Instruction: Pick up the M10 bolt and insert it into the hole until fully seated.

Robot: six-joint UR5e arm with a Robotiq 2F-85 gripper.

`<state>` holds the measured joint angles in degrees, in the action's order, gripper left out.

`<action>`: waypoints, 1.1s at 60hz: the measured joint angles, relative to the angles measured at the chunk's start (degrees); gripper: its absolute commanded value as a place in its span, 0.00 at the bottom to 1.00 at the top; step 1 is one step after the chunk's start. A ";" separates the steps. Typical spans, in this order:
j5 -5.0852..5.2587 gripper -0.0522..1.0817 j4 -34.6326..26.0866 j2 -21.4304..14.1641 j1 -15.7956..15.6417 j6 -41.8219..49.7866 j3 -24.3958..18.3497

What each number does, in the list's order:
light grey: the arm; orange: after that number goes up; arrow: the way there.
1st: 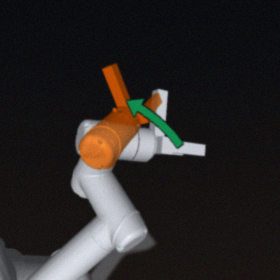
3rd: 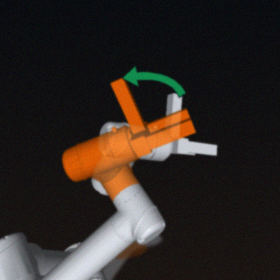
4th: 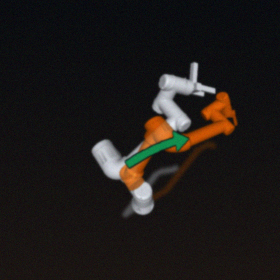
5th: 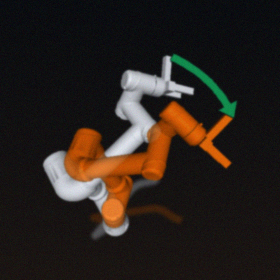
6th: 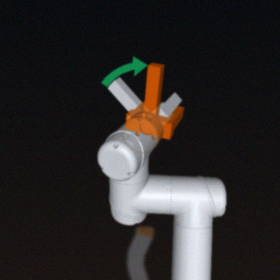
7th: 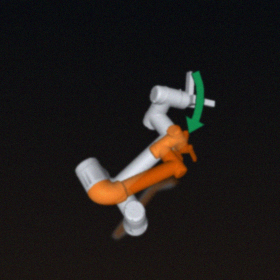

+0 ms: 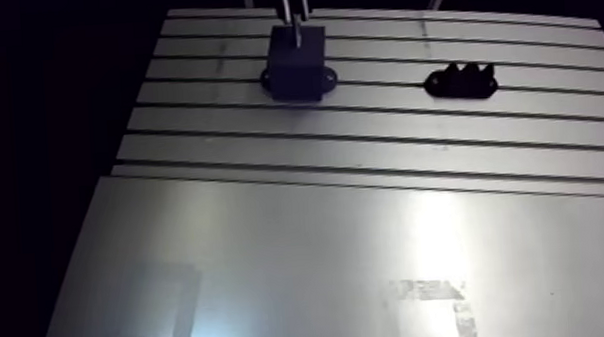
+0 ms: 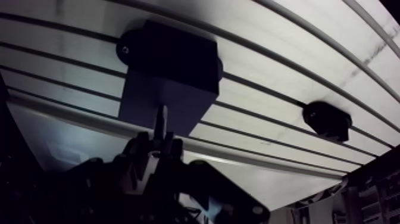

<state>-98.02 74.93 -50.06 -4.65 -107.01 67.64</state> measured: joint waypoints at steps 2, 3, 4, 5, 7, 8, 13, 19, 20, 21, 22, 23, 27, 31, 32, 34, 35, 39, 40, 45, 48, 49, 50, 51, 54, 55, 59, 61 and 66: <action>0.04 0.05 0.01 -0.02 0.00 -0.02 -0.02; 0.06 0.05 0.01 -0.02 -0.01 -0.03 -0.03; 0.07 0.05 0.01 -0.04 -0.01 -0.04 -0.03; 0.09 0.05 0.02 -0.05 -0.01 -0.05 -0.05; 0.12 0.05 0.02 -0.07 -0.01 -0.09 -0.05; 0.13 0.05 0.01 -0.08 -0.02 -0.10 -0.04; 0.19 0.05 0.01 -0.15 -0.01 -0.19 -0.04; 0.20 0.05 -0.01 -0.24 -0.02 -0.30 -0.04; 0.20 0.05 -0.01 -0.25 -0.03 -0.32 -0.03; 0.20 0.05 -0.01 -0.26 -0.04 -0.33 -0.04; 0.20 0.05 -0.01 -0.27 -0.04 -0.35 -0.03; 0.20 0.05 -0.01 -0.28 -0.05 -0.36 -0.03; 0.18 0.05 -0.01 -0.29 -0.06 -0.38 -0.04; 0.17 0.05 -0.01 -0.32 -0.07 -0.40 -0.06; 0.17 0.05 -0.01 -0.33 -0.07 -0.40 -0.07; 0.16 0.05 -0.01 -0.35 -0.07 -0.41 -0.09; 0.15 0.05 0.00 -0.36 -0.06 -0.41 -0.11; 0.13 0.05 0.03 -0.38 -0.01 -0.39 -0.23; 0.12 0.05 0.05 -0.38 0.00 -0.39 -0.27; 0.13 0.05 0.09 -0.39 0.09 -0.29 -0.62; 0.18 0.05 0.11 -0.40 0.14 -0.22 -0.95; 0.20 0.05 0.12 -0.41 0.16 -0.20 -1.08; 0.23 0.05 0.13 -0.41 0.18 -0.16 -1.20; 0.26 0.05 0.13 -0.42 0.19 -0.14 -1.32; 0.38 0.05 0.13 -0.47 0.24 -0.05 -1.72; 0.42 0.05 0.13 -0.50 0.25 -0.03 -1.85; 0.56 0.05 0.12 -0.72 0.27 0.13 -2.30; 0.63 0.05 0.12 -0.93 0.25 0.27 -2.49; 0.73 0.05 0.11 -1.68 0.15 1.14 -2.86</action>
<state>-97.29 75.04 -51.73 -4.50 -105.87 64.78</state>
